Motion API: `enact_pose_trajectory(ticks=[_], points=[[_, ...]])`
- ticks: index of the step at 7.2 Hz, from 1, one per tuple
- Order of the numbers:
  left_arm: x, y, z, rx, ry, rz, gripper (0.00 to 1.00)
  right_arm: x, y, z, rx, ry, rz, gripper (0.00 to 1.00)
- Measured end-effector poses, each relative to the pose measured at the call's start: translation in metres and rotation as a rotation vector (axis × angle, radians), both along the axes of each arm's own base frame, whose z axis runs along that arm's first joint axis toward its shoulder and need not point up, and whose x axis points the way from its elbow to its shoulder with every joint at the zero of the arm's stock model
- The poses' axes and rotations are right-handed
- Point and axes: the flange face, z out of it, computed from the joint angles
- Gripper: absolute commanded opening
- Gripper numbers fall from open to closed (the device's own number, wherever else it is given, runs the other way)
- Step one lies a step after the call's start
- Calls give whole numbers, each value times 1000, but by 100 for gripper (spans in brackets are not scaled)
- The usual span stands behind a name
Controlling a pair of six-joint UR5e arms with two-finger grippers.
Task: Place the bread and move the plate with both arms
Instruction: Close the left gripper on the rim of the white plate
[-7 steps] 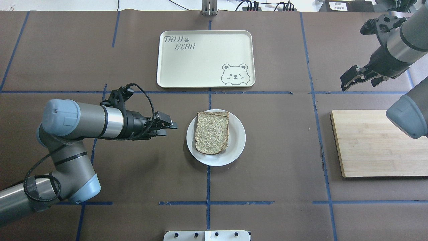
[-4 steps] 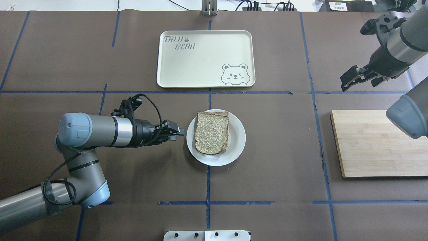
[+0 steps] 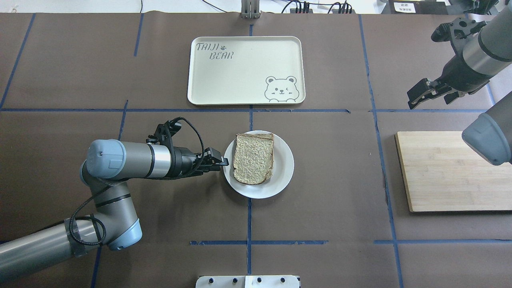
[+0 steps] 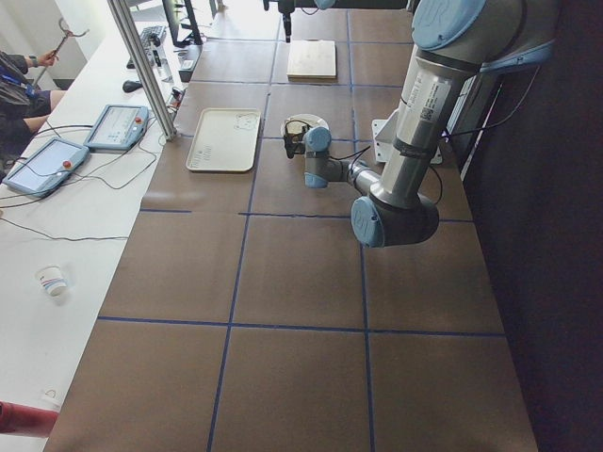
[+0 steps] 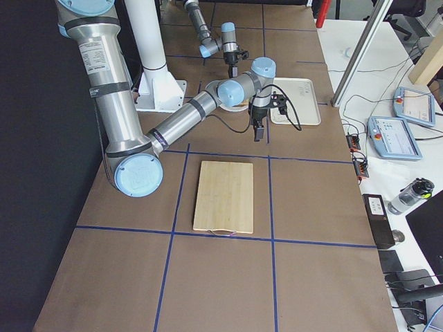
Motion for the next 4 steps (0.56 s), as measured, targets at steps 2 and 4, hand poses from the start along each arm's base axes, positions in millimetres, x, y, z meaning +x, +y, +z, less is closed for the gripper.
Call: enact_pose_trajectory(ticks=[2,4], points=[[8,6,-2,1,1,13,41,0,0,1,-2,1,1,100],[19,11,-7,2,4,18,36,0,0,1,-3,2,1,100]])
